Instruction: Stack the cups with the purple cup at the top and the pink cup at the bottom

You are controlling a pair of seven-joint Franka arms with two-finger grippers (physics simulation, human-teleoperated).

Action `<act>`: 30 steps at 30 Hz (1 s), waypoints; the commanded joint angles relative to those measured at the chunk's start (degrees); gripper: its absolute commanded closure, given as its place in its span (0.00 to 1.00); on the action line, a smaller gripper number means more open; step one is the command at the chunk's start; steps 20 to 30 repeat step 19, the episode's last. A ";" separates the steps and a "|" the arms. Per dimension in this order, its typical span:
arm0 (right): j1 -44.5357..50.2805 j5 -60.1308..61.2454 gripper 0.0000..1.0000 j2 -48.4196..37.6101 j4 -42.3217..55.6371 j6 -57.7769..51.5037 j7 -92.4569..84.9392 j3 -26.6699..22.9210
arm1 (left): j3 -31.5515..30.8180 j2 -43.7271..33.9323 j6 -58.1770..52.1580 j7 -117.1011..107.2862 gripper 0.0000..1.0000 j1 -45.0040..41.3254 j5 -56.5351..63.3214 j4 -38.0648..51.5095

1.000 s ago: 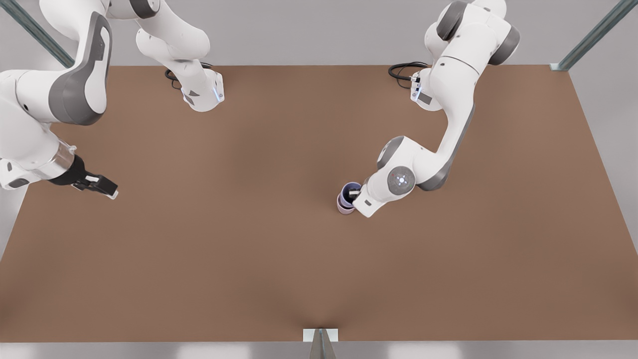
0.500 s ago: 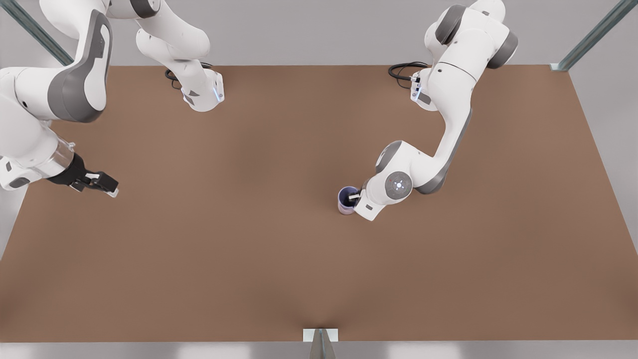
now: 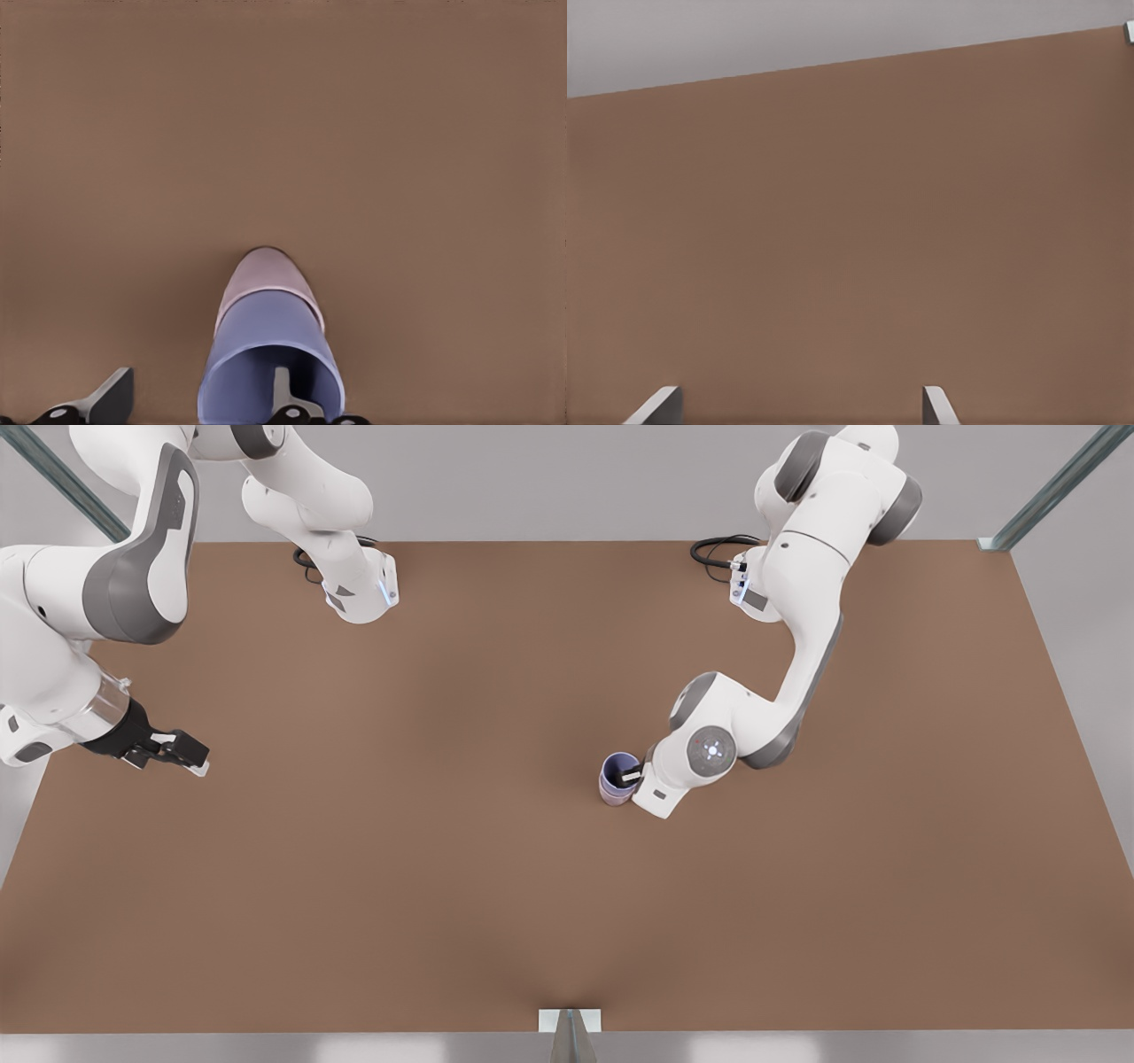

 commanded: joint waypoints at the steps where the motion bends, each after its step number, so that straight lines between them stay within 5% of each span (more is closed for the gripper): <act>1: 0.07 0.03 0.00 -0.09 0.02 0.00 -1.55 0.03 | 0.02 -0.19 -5.34 -2.76 0.00 0.10 0.72 2.86; 9: 0.07 0.03 0.00 -0.09 0.02 0.00 -1.55 0.03 | 20.76 -9.41 -18.62 41.53 0.00 0.11 5.89 7.44; 16: 0.07 0.11 0.00 -0.27 0.20 -0.09 -1.64 0.03 | 13.91 -21.10 -22.67 56.12 0.00 10.74 9.34 8.84; 30: 0.24 0.11 0.00 0.00 0.11 -0.09 -1.55 0.11 | 13.38 -21.54 -23.46 56.12 0.00 10.74 9.43 8.49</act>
